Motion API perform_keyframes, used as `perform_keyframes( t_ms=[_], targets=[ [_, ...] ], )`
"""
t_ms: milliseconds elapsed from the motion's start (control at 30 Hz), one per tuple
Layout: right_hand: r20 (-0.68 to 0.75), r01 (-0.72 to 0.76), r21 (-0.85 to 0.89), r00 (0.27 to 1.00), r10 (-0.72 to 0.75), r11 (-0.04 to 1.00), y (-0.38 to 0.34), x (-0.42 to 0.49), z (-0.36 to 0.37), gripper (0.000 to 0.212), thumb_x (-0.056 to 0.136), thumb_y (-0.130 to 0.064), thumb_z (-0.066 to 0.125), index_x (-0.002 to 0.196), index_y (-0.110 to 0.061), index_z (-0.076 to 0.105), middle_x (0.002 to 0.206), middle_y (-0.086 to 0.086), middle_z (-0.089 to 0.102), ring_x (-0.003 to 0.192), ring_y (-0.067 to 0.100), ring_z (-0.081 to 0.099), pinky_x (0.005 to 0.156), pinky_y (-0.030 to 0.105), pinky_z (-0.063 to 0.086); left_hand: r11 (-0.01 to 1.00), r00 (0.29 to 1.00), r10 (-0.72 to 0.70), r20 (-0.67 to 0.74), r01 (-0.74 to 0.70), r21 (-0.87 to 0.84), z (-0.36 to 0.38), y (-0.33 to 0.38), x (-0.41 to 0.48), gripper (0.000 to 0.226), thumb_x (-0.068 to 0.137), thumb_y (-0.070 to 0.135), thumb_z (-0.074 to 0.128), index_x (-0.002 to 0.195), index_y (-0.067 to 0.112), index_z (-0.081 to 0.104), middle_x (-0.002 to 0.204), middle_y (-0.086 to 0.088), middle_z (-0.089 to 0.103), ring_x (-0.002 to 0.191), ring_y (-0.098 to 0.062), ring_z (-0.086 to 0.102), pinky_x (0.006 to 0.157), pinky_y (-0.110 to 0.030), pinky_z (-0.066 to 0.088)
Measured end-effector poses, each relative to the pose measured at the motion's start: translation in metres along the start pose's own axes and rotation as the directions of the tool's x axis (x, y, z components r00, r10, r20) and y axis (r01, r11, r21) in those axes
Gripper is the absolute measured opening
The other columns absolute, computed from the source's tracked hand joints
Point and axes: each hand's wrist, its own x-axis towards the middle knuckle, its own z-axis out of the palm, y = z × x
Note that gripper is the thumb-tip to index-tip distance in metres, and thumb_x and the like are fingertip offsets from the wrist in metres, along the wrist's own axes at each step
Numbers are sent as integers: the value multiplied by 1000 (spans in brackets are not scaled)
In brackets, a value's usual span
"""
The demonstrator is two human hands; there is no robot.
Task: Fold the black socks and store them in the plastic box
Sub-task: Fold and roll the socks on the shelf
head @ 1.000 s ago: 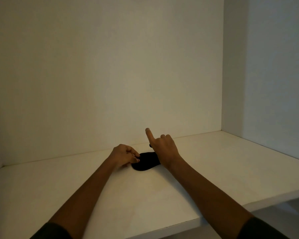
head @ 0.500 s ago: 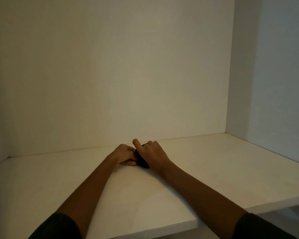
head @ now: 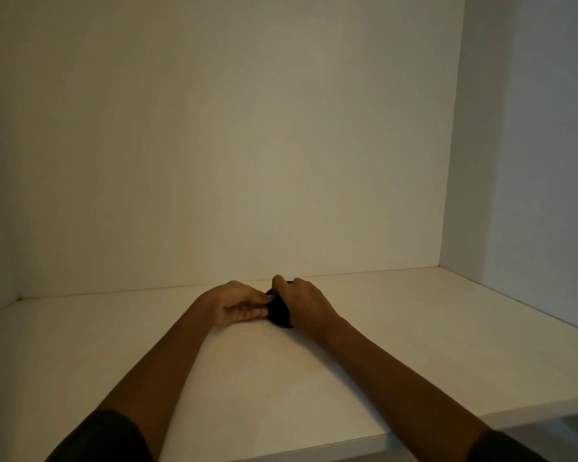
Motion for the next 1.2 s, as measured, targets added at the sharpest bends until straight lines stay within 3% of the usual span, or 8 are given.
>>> perform_keyframes(
  t_ms=[133, 267, 433, 533, 733, 900, 1067, 1200],
  targets=[
    [-151, 38, -139, 987, -59, 990, 0, 0, -7, 36, 63, -26, 83, 82, -4, 62, 63, 14, 64, 55, 29, 61, 50, 22, 24, 995, 992, 86, -97, -81, 60, 4, 3, 3, 27, 80, -3, 68, 107, 2, 63, 90, -11, 69, 63, -13, 67, 55, -18, 57],
    [-56, 35, -18, 998, -36, 999, 5, -1, 8, 31, 87, -32, 56, 102, -7, 64, 95, 13, 70, 84, 34, 61, 66, 31, 42, 1000, 993, 20, -120, -19, 8, 5, -2, 0, 24, 78, -16, 64, 94, -1, 56, 87, -17, 64, 73, -22, 64, 51, -24, 59],
    [114, -69, 226, 992, 44, 972, 10, -6, -5, 31, 81, -34, 64, 107, -18, 70, 106, 1, 73, 93, 24, 67, 77, 27, 54, 998, 991, 34, -133, -27, 51, 12, -2, -4, 22, 75, -18, 66, 80, 0, 54, 90, -18, 60, 76, -22, 63, 48, -23, 58],
    [271, -160, 437, 962, 40, 885, 21, -11, -21, 28, 82, -18, 65, 110, -13, 69, 120, -2, 68, 106, 15, 62, 73, 6, 41, 992, 990, 42, -134, -25, 124, 15, 1, -4, 25, 75, -18, 66, 75, 2, 52, 88, -19, 61, 70, -22, 66, 48, -23, 58],
    [367, -384, 660, 915, 169, 645, 34, -11, -26, 34, 91, -19, 43, 115, -14, 67, 119, 7, 67, 110, 15, 60, 92, 20, 42, 982, 994, -26, -109, 46, 183, 10, 5, -3, 14, 76, -15, 67, 76, -4, 59, 85, -20, 67, 74, -24, 67, 58, -27, 60],
    [199, -241, 552, 968, 155, 798, 36, -13, -15, 27, 86, 0, 60, 113, -3, 64, 107, 14, 72, 100, 19, 68, 77, 5, 46, 977, 992, -41, -120, 64, 203, 13, 5, -6, 28, 75, 3, 76, 98, -8, 62, 88, -21, 65, 70, -26, 68, 55, -27, 60],
    [132, -179, 537, 983, 128, 824, 36, -14, -10, 35, 78, -6, 74, 112, -5, 64, 112, 14, 67, 94, 20, 65, 70, 7, 46, 980, 992, -1, -127, 26, 195, 20, 3, -10, 15, 74, -11, 72, 83, -7, 62, 88, -20, 66, 75, -25, 66, 51, -25, 59],
    [173, -108, 408, 984, 39, 906, 32, -15, -17, 45, 87, -8, 58, 132, -8, 51, 137, 12, 52, 128, 25, 44, 98, 21, 33, 985, 994, -32, -105, 49, 165, 18, 5, -12, 15, 76, -16, 66, 89, -10, 63, 86, -21, 66, 74, -26, 67, 50, -24, 59]
  ],
)
